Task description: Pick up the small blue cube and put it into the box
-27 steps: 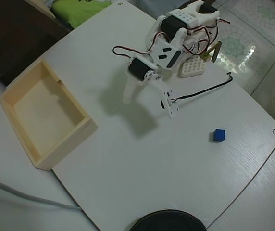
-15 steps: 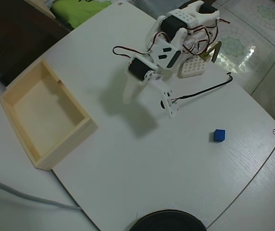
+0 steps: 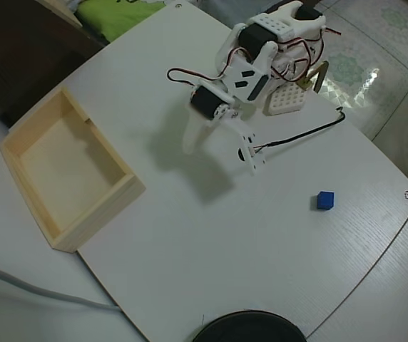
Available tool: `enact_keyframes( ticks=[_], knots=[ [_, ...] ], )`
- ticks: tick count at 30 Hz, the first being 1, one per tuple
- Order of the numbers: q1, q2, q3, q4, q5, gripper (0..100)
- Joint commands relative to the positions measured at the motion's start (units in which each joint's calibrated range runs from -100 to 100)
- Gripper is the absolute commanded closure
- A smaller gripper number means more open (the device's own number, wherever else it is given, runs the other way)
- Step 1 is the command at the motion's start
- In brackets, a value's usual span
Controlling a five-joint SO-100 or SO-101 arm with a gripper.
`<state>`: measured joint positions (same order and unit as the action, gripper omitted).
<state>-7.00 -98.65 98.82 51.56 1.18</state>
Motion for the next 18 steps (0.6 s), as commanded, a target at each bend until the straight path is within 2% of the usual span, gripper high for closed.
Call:
enact_keyframes(
  ticks=[1, 18],
  knots=[
    [-0.19, -0.51, 1.00, 0.10, 0.04, 99],
    [-1.81, -0.51, 1.00, 0.10, 0.19, 99]
  ],
)
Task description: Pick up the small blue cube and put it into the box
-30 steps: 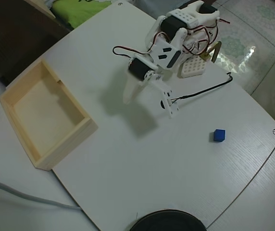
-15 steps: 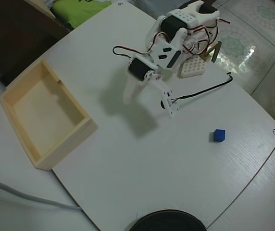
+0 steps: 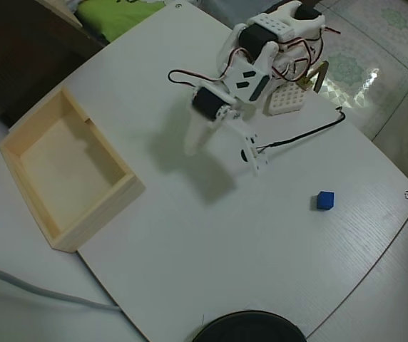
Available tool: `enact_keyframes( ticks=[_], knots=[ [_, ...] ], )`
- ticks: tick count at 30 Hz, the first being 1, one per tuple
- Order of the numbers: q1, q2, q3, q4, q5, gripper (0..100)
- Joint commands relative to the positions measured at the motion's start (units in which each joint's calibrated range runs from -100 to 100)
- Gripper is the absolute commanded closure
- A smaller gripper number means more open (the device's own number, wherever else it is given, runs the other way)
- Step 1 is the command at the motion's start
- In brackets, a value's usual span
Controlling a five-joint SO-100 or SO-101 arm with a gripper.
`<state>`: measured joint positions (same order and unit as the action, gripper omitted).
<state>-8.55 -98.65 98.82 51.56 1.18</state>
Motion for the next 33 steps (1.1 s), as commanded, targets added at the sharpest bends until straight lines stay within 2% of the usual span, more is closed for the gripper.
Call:
enact_keyframes(
  ticks=[1, 8, 14, 18, 25, 33],
  knots=[
    [-0.26, -0.51, 1.00, 0.10, 0.19, 99],
    [-0.26, -0.51, 0.18, 1.37, 1.55, 99],
    [-0.33, -0.42, -8.87, 5.37, 1.55, 99],
    [0.25, -0.42, -9.68, 5.62, 1.55, 94],
    [-0.19, -0.17, -18.28, 6.30, 2.59, 93],
    [-0.11, 13.27, -32.67, 7.49, 3.00, 93]
  ],
)
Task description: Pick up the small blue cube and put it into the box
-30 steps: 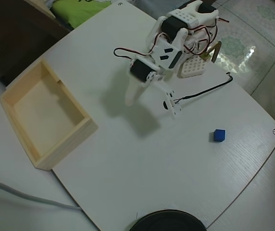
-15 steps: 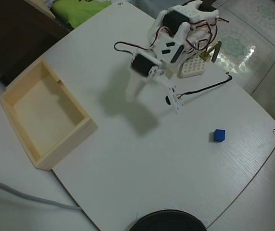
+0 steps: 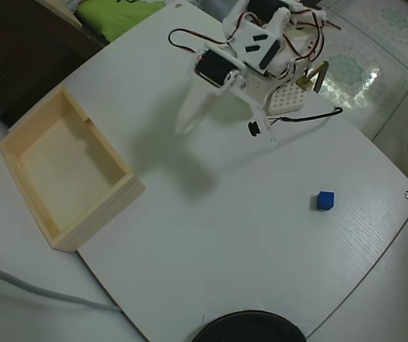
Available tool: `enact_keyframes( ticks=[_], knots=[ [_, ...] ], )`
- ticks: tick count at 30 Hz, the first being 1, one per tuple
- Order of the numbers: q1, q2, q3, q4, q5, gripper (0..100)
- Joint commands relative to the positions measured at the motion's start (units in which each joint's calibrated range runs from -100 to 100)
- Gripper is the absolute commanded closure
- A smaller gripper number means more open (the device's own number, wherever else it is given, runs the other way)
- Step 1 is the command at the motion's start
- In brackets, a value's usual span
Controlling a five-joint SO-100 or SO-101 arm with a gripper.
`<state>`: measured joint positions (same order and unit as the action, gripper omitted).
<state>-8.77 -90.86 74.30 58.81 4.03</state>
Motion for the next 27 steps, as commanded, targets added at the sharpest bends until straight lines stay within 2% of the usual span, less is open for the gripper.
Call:
enact_keyframes(
  ticks=[1, 15, 27],
  knots=[
    [0.18, 7.85, -10.95, 0.58, 0.16, 93],
    [-0.33, 35.49, -63.89, 22.93, -0.25, 88],
    [-15.01, 37.52, -77.29, 40.85, -0.41, 88]
  ],
)
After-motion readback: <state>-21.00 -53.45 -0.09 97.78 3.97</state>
